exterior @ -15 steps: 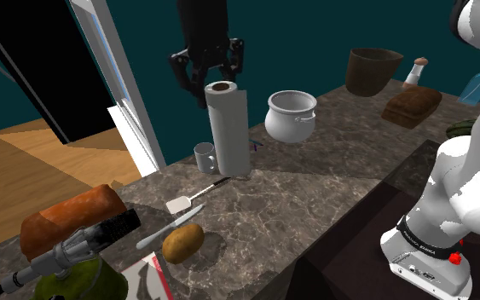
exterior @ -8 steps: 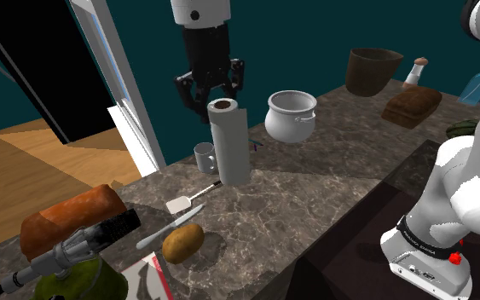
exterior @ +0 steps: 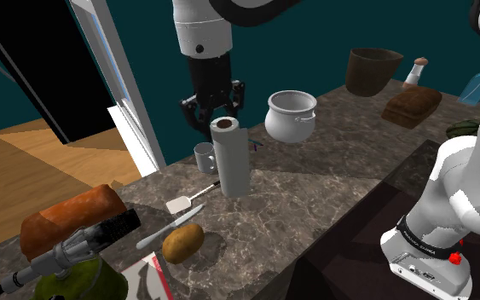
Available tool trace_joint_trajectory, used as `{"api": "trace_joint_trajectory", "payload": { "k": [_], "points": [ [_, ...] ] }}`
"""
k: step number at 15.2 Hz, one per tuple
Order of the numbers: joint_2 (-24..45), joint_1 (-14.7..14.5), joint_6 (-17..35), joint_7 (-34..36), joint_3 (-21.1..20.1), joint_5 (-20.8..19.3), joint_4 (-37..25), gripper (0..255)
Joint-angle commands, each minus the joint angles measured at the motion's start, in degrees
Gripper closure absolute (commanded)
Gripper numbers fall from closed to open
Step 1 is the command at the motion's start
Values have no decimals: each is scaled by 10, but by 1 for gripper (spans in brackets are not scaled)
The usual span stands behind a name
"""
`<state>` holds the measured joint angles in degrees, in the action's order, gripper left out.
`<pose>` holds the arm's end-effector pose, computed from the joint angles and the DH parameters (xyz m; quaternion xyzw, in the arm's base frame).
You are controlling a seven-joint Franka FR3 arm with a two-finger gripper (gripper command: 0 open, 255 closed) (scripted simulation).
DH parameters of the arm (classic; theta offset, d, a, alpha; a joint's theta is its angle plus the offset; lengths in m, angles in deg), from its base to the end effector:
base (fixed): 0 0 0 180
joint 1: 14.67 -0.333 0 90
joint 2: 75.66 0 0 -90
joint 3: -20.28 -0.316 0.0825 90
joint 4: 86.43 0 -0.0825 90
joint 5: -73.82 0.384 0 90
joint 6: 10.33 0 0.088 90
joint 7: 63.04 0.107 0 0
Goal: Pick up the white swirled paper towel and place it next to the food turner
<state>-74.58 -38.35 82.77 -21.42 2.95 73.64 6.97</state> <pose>0.4259 0.3680 0.5910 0.9999 -0.0052 -0.0095 0.0067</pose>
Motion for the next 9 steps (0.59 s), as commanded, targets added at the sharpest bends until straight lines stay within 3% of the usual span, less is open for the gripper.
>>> {"api": "trace_joint_trajectory", "payload": {
  "k": [1, 9],
  "points": [
    [-3, 1, 17, -2, 1, 1, 19, 255],
    [-7, 1, 79, -3, 1, 2, 85, 255]
  ]
}}
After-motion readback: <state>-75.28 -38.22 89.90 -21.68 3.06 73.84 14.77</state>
